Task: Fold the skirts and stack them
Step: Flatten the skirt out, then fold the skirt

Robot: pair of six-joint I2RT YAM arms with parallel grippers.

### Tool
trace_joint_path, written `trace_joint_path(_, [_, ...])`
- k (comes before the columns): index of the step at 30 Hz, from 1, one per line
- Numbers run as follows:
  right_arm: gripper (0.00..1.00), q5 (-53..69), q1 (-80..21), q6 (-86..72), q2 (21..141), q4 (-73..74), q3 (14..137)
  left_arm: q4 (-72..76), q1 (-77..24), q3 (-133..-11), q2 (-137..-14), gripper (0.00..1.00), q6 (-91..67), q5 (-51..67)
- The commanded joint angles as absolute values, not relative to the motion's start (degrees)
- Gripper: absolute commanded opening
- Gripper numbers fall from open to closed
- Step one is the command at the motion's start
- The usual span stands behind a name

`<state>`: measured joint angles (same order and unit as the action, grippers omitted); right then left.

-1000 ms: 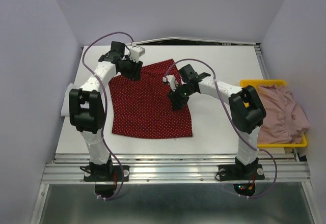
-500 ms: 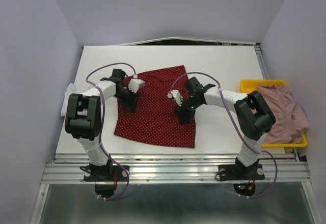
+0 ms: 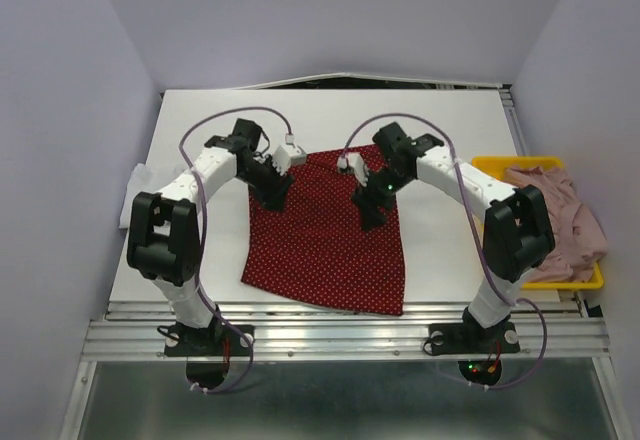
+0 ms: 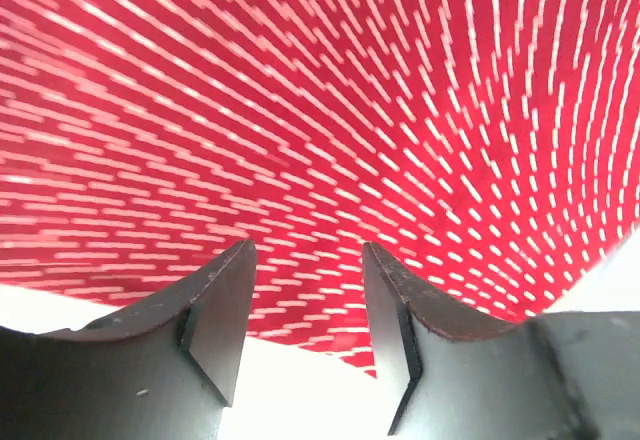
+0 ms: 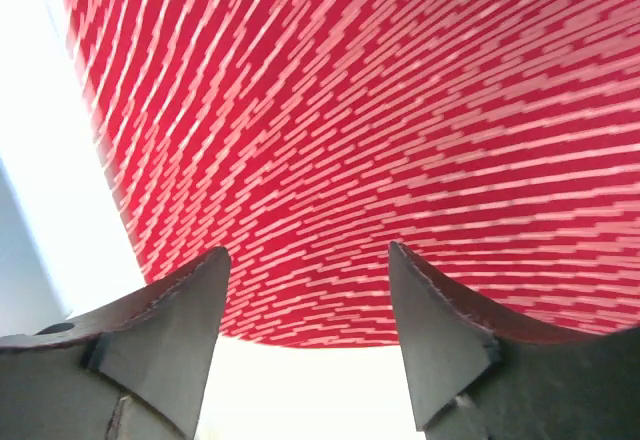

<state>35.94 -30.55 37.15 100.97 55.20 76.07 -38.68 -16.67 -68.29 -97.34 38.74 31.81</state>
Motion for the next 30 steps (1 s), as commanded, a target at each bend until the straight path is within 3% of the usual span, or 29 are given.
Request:
trace_joint_path(1, [0.71, 37.36, -22.96, 36.31, 101.67, 51.60, 91.47, -43.76, -12.14, -84.35, -97.72, 0.59, 43.68, 39.63])
trace_joint_path(5, [0.71, 33.50, -15.23, 34.72, 112.13, 46.77, 104.12, -44.91, -9.85, -96.82, -105.01, 0.62, 43.51, 39.02])
trace_joint_path(12, [0.72, 33.40, -9.58, 34.80, 129.63, 42.19, 123.48, -43.15, -5.98, -103.27, -112.58, 0.62, 39.90, 41.74])
trace_joint_path(21, [0.78, 35.24, -8.96, 35.60, 136.76, 31.99, 122.87, -40.26, -4.83, -100.55, -114.43, 0.62, 38.67, 41.84])
trace_joint_path(30, [0.74, 38.93, -8.96, 39.90, 140.09, 32.08, 119.79, -39.28, -3.34, -104.58, -119.79, 0.62, 37.79, 37.62])
